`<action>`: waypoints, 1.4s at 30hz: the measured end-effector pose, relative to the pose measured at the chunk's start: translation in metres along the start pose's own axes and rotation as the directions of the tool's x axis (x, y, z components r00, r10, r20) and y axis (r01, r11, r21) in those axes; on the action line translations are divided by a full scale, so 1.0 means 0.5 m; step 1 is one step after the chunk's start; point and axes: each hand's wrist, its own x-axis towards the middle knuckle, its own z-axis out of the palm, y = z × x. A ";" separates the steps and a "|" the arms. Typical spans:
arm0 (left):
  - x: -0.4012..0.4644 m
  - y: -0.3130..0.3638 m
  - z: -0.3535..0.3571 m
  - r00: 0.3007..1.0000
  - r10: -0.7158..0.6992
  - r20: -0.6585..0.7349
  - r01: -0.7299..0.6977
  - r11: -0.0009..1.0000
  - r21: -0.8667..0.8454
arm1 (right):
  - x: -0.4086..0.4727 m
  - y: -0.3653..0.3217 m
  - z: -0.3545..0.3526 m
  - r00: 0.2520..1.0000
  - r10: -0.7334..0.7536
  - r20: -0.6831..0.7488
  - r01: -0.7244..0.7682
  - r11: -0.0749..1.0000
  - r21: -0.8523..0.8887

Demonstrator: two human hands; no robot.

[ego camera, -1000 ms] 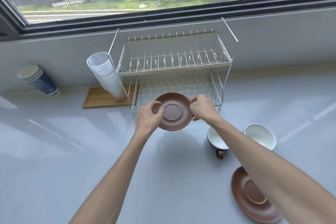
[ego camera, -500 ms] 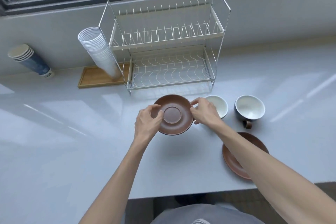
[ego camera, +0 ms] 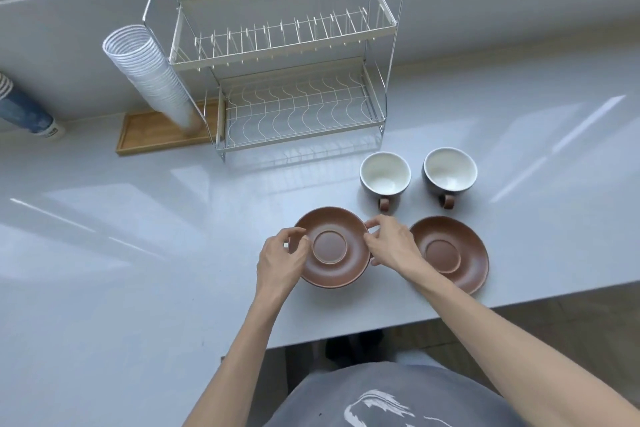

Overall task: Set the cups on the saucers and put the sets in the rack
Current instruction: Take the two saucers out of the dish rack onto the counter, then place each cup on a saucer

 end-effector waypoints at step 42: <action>0.039 0.242 0.116 0.862 0.389 0.326 -0.506 0.615 0.605 | 0.026 0.068 -0.235 0.990 0.130 0.053 -0.138 0.962 0.234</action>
